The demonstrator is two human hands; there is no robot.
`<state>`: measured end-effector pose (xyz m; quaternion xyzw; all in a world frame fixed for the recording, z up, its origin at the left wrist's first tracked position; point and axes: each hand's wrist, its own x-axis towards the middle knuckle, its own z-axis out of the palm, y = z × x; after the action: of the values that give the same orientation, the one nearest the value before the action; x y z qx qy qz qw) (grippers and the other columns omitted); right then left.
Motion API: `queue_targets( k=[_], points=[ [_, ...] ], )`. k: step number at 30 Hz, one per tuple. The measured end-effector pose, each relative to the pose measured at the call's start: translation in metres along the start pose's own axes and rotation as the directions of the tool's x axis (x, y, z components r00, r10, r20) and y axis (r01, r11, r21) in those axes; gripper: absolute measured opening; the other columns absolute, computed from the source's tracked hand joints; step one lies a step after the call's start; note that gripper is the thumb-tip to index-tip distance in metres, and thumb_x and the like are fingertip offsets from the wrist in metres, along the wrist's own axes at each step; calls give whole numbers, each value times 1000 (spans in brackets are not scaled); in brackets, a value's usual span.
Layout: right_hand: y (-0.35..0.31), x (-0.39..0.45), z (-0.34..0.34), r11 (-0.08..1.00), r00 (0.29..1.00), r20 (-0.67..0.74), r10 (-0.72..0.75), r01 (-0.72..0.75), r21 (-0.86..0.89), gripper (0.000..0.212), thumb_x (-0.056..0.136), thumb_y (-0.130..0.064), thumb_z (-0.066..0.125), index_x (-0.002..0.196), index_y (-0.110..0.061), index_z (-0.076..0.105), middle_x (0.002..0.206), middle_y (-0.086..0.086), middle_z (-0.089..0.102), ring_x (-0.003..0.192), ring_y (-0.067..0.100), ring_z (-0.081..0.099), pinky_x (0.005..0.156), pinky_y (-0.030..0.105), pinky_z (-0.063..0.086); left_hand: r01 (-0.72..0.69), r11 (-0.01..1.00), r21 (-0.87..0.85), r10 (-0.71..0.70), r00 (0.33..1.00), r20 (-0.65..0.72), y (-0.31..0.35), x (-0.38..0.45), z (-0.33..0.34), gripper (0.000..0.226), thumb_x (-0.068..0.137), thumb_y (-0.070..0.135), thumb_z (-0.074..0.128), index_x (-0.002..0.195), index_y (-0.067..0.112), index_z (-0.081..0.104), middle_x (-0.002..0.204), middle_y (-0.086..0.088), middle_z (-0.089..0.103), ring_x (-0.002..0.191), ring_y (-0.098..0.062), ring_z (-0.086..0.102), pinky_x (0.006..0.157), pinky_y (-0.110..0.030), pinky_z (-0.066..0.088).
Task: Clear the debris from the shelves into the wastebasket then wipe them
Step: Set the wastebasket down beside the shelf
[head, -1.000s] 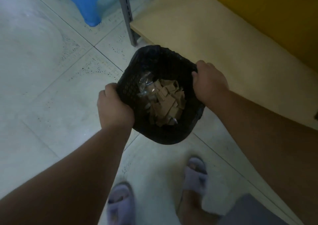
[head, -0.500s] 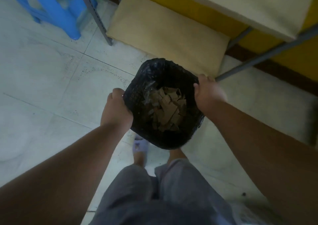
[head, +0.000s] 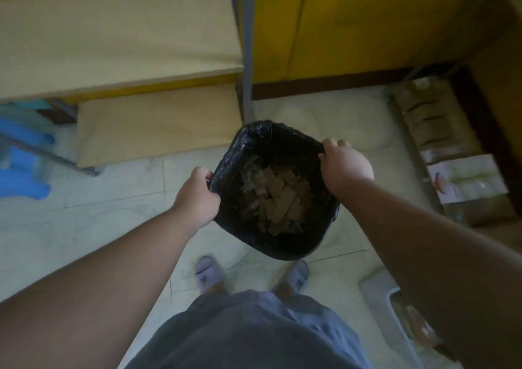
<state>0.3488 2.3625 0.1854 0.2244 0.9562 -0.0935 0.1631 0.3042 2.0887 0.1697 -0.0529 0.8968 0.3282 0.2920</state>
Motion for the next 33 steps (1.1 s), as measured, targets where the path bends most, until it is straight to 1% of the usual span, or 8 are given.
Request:
queue_targets(
  k=[5, 11, 13, 16, 19, 27, 30, 33],
  points=[
    [91, 23, -40, 978, 985, -108, 133, -113, 173, 26, 102, -29, 40, 121, -14, 50, 113, 10, 51, 91, 30, 59, 76, 48, 56, -67, 997, -45, 68, 998, 20, 96, 20, 49, 23, 89, 11, 56, 105, 25, 48, 95, -9, 62, 85, -32, 61, 75, -51, 58],
    [129, 96, -66, 942, 975, -114, 190, -148, 302, 23, 99, -26, 44, 115, -15, 56, 106, 6, 51, 87, 24, 57, 79, 44, 56, -36, 997, -68, 37, 999, 20, 161, 89, 68, 28, 82, 7, 55, 96, 30, 48, 94, -9, 62, 85, -35, 62, 74, -56, 58],
    [136, 125, -75, 941, 971, -120, 206, -163, 297, 23, 100, -25, 43, 116, -16, 56, 106, 7, 52, 88, 24, 57, 78, 43, 56, -46, 997, -60, 49, 998, 42, 186, 122, 74, 27, 85, 6, 56, 97, 28, 46, 95, -8, 62, 86, -33, 61, 75, -49, 58],
    [146, 167, -94, 947, 974, -110, 197, -160, 280, 24, 100, -23, 44, 119, -19, 57, 107, 7, 54, 93, 25, 56, 80, 44, 55, -66, 998, 19, 65, 996, 65, 222, 166, 78, 29, 94, 6, 54, 110, 27, 40, 95, -9, 59, 82, -28, 59, 58, -34, 46],
    [163, 203, -115, 944, 977, -94, 192, -158, 288, 24, 100, -23, 45, 120, -20, 57, 107, 6, 54, 96, 24, 56, 83, 45, 54, -69, 996, 61, 64, 995, 76, 258, 198, 80, 30, 95, 8, 53, 113, 26, 39, 91, -9, 58, 74, -24, 57, 49, -30, 37],
    [208, 348, -123, 967, 996, -22, 81, -74, 242, 26, 102, -27, 38, 122, -21, 54, 110, 5, 52, 87, 21, 58, 75, 39, 56, 27, 998, -61, -28, 999, -19, 316, 276, 129, 33, 92, 11, 58, 121, 22, 46, 95, -8, 60, 78, -24, 58, 53, -31, 41],
    [210, 421, -103, 978, 994, -66, -92, 103, 183, 31, 101, -25, 40, 127, -19, 56, 118, 8, 57, 99, 24, 58, 82, 37, 51, 153, 981, -115, -164, 983, -89, 318, 306, 153, 28, 90, 17, 59, 113, 23, 45, 95, -8, 58, 82, -28, 57, 58, -34, 44],
    [211, 490, -73, 967, 983, -88, -160, 174, 187, 41, 100, -19, 42, 140, -17, 47, 137, 9, 46, 117, 27, 53, 85, 33, 45, 225, 952, -209, -245, 966, -76, 316, 349, 185, 32, 90, 8, 58, 112, 24, 42, 92, -10, 55, 75, -26, 54, 51, -32, 39]
  ],
)
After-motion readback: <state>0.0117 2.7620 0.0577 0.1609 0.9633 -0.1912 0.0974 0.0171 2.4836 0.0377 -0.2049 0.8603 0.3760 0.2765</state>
